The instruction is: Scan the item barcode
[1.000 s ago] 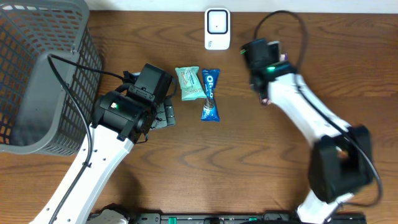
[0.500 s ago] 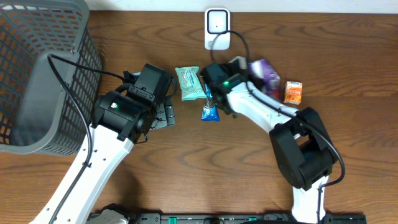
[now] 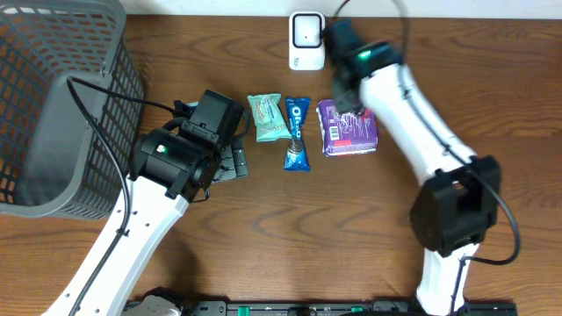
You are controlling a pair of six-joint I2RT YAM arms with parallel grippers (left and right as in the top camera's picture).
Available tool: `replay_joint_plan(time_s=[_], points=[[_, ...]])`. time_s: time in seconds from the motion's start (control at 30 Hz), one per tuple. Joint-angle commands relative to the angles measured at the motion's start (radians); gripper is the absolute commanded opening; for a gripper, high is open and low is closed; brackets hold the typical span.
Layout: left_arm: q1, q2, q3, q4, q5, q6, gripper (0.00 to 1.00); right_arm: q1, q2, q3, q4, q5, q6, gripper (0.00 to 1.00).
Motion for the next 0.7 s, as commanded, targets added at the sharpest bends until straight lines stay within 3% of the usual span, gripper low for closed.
replay_joint_plan(time_s=[0.0, 0.23, 0.67], points=[[0.003, 0.007, -0.002, -0.003, -0.002, -0.005, 0.98, -0.083, -0.003, 0.016, -0.029, -0.259, -0.086, 0.68], [0.003, 0.008, -0.002, -0.003, -0.002, -0.005, 0.98, -0.2, -0.002, -0.123, 0.036, -0.512, -0.153, 0.67], [0.003, 0.008, -0.002, -0.003, -0.002, -0.005, 0.98, -0.303, -0.002, -0.437, 0.35, -0.731, -0.103, 0.64]])
